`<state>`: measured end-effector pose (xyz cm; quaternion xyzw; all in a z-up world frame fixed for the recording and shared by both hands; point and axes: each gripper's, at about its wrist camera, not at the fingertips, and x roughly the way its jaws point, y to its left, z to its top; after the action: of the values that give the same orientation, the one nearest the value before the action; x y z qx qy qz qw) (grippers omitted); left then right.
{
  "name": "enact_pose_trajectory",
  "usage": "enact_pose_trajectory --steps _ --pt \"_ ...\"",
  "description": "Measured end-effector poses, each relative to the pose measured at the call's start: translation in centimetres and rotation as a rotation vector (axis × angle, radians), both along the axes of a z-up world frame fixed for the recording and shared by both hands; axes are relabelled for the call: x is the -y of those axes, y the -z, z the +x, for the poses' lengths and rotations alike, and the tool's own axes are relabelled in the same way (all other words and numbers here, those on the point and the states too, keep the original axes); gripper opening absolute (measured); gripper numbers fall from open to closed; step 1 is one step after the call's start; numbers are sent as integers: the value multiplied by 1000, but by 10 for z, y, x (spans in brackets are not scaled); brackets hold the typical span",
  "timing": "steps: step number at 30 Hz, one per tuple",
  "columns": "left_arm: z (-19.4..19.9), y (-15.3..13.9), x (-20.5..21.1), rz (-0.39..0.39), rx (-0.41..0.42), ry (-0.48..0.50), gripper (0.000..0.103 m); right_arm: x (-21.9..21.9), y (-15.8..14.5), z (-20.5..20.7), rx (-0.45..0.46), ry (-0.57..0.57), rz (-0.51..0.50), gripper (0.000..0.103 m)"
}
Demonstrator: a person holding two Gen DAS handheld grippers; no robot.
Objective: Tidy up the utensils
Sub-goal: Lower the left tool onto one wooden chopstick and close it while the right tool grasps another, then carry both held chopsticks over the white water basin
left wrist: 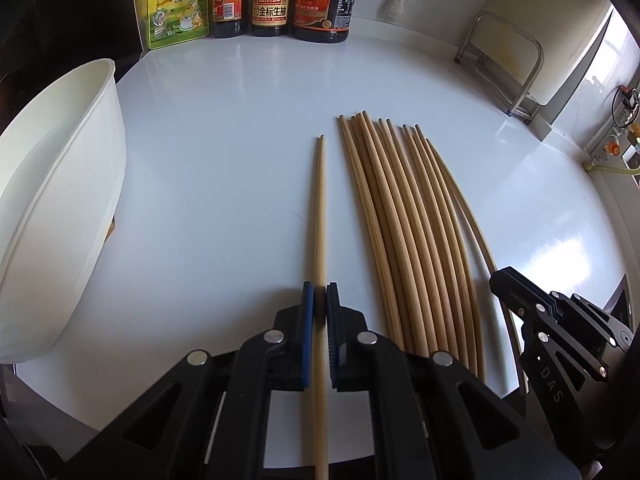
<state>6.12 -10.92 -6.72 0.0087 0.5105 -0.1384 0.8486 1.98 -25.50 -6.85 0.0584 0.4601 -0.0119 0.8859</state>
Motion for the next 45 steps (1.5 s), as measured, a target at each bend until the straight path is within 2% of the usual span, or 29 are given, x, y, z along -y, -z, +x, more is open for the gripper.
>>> enact_pose_trajectory --steps 6,12,18,24,29,34,40,45 --pt "-7 -23 -11 -38 40 10 7 0 -17 -4 37 18 44 6" --pt "-9 -61 -30 -90 113 18 7 -17 -48 -1 94 -9 71 6" --pt "-2 -103 -84 -127 194 -44 7 -60 -89 18 168 -102 107 6" --pt "12 -127 -163 -76 258 -178 7 -138 -113 58 208 -235 167 6" --pt "29 -119 -230 -69 244 -290 7 -214 -106 97 137 -353 200 6" --pt "50 -100 -268 -55 206 -324 7 -268 -89 126 62 -421 175 6" --pt "69 -74 -282 -41 150 -316 7 -299 -61 141 -38 -441 152 6" --pt "76 -56 -288 -39 99 -320 7 -303 -46 145 -85 -427 140 6"
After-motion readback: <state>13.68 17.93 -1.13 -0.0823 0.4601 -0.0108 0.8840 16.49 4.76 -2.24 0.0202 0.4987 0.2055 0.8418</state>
